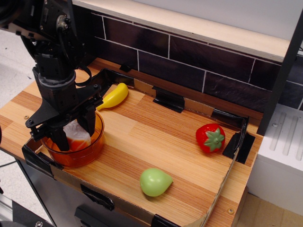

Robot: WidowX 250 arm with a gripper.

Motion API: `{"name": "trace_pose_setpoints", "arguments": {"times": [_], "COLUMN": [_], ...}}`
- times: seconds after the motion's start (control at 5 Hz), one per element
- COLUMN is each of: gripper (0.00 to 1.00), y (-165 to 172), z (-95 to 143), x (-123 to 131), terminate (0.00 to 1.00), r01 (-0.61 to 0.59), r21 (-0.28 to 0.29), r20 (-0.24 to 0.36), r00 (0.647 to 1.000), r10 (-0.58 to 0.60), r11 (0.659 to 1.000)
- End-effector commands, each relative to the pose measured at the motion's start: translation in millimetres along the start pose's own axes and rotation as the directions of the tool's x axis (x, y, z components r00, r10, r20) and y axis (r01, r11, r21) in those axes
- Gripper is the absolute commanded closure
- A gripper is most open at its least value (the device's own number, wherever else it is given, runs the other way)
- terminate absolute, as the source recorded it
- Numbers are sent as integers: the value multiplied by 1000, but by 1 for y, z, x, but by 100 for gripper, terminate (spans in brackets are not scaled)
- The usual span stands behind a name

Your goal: Put sushi in pot

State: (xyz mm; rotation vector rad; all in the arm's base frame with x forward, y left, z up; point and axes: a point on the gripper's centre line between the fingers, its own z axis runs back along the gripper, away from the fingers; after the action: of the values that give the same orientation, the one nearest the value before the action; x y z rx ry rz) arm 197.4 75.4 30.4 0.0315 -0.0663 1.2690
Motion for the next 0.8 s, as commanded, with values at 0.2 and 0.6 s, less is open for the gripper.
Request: {"name": "trace_pose_setpoints", "arguments": {"times": [0.2,0.6], "gripper": [0,0], "y": [-8,-10], "z": [19,80], "x": [13,11], "terminate": [0,0], "r01": [-13,-57], "r21": [-75,-193], "r20": [34,0], "r00": [999,998], "r10": [15,58], "r11": [997,980]}}
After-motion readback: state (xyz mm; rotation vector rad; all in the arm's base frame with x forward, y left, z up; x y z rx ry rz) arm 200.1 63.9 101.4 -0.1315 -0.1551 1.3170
